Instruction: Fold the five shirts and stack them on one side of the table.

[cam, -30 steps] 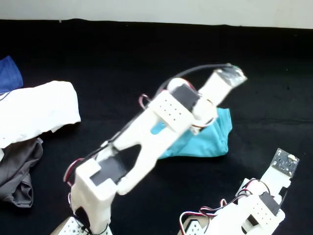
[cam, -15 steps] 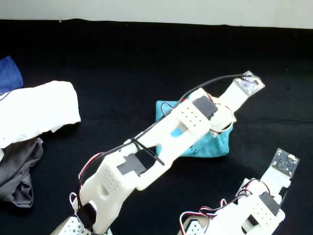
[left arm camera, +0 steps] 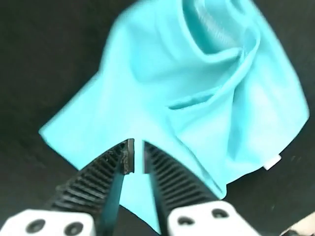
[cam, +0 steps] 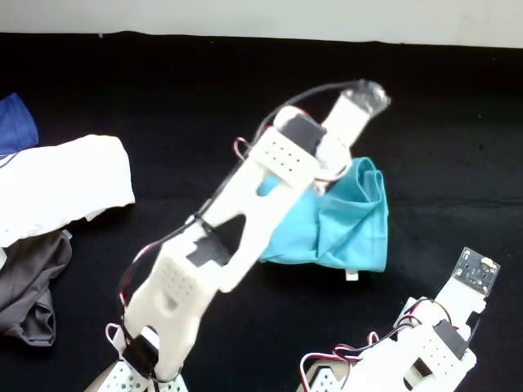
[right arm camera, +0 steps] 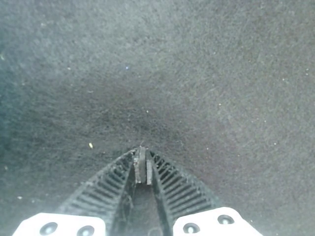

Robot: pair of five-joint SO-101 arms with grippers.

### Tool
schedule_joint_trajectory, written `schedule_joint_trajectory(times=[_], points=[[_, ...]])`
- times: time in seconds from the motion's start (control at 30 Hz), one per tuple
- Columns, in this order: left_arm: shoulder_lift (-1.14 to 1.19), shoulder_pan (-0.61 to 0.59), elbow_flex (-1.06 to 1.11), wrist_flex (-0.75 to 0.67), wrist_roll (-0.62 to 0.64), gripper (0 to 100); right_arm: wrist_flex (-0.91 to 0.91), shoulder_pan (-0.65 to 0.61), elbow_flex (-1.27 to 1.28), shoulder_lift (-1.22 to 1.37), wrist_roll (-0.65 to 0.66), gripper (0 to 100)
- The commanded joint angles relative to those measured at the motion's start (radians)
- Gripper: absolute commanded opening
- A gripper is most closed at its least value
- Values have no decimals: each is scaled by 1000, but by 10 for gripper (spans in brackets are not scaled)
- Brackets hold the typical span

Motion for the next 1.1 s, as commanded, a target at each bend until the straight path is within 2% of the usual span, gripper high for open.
schedule_joint_trajectory(times=[0.0, 0.23, 0.43, 0.53, 0.73, 0.93, 1.07], points=[[68, 15, -15, 6, 2, 22, -21, -1, 31, -1, 2, 7], [222, 131, -177, -5, 2, 23, -21, -1, 31, -1, 2, 7], [229, 297, -328, 129, 2, 22, -21, -16, 30, -1, 2, 7], [222, 325, -406, 176, 2, 21, -21, -24, 31, -1, 2, 7], [231, 228, -688, 186, 2, 21, -21, -24, 31, -1, 2, 7], [312, 76, -677, 11, 2, 21, -21, -25, 33, -1, 2, 7], [410, 47, -677, -133, 2, 21, -21, -25, 33, -1, 2, 7]])
